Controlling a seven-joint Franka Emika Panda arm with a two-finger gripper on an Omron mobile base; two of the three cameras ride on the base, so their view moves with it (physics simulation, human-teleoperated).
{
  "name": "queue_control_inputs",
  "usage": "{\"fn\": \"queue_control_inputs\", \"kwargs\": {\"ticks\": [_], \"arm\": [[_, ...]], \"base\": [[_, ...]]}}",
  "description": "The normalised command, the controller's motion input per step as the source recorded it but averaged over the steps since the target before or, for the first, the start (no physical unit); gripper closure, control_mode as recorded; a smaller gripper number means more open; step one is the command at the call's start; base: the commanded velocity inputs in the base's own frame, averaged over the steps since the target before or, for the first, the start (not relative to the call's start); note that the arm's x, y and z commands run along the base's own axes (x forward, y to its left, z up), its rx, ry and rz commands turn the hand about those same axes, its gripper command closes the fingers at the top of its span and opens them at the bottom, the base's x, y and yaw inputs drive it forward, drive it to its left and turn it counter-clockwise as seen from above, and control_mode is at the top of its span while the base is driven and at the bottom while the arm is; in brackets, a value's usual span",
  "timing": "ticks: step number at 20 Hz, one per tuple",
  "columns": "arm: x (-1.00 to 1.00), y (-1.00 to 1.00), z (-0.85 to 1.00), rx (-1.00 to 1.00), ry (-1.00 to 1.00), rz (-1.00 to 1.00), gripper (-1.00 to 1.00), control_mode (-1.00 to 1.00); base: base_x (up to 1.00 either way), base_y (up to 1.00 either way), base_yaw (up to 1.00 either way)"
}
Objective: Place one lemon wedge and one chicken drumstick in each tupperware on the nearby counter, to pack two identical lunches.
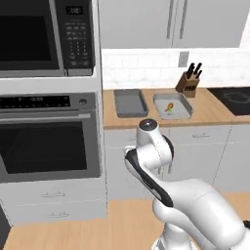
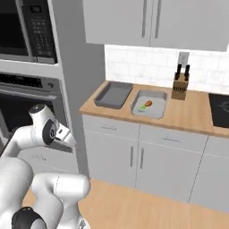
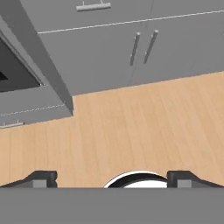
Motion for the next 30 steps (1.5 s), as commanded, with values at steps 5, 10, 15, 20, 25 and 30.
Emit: {"fn": "queue_control_inputs", "kwargs": {"ticks": [5, 10, 15, 20, 25, 30], "arm": [[0.0, 0.0, 0.0, 0.0, 0.0, 0.0, -1.0, 1.0], [0.0, 0.0, 0.0, 0.0, 0.0, 0.0, -1.0, 1.0], [0.0, 0.0, 0.0, 0.0, 0.0, 0.0, -1.0, 1.0], [0.0, 0.0, 0.0, 0.0, 0.0, 0.0, -1.0, 1.0], [0.0, 0.0, 0.0, 0.0, 0.0, 0.0, -1.0, 1.0], [0.0, 0.0, 0.0, 0.0, 0.0, 0.0, -1.0, 1.0]], "base": [[-0.4, 0.91, 0.72], [-0.28, 1.0, 0.71], [-0.21, 1.0, 0.69], [0.05, 1.0, 0.54], [0.73, 1.0, 0.29], [1.0, 1.0, 0.13]]}}
